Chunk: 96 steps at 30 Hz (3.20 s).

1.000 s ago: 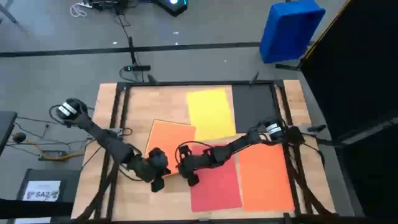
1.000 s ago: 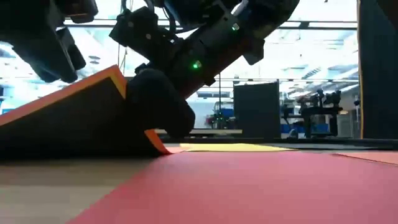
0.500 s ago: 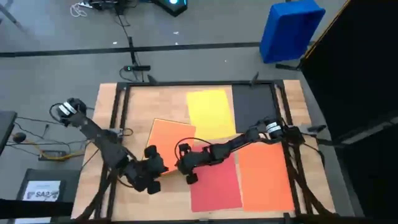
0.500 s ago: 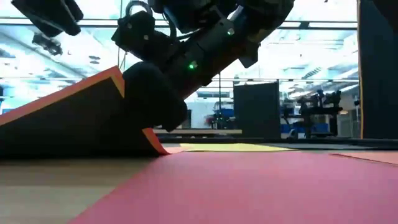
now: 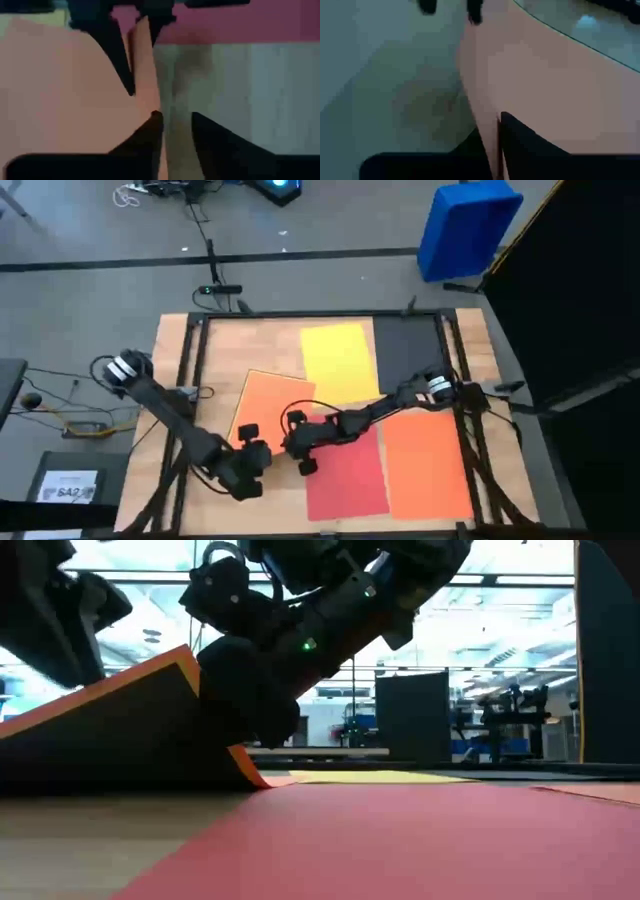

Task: Organize paper
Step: Stack the orange paper on top of the orange paper

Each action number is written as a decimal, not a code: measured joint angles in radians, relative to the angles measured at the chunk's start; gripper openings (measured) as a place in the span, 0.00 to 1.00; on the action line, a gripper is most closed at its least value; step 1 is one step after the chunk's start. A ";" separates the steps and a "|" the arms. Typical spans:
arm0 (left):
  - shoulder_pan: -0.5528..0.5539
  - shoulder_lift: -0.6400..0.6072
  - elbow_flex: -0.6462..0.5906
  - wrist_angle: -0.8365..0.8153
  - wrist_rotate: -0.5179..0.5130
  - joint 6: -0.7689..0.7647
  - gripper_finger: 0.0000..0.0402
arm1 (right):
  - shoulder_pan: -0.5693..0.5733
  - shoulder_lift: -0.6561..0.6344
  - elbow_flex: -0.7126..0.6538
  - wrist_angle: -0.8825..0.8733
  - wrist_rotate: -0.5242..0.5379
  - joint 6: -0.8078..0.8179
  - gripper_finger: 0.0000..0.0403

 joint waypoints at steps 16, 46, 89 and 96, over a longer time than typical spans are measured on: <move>0.001 -0.004 0.000 -0.073 0.005 -0.016 0.40 | 0.000 0.000 0.000 0.008 0.000 -0.001 0.00; 0.001 -0.009 0.000 -0.118 0.041 0.016 0.00 | 0.001 0.000 0.000 0.022 -0.008 -0.035 0.00; 0.042 0.021 -0.007 -0.085 -0.059 0.007 0.18 | 0.002 0.000 0.000 0.044 -0.008 -0.062 0.00; 0.042 0.021 -0.152 0.078 -0.025 -0.052 0.08 | 0.002 0.000 0.000 0.044 -0.008 -0.064 0.00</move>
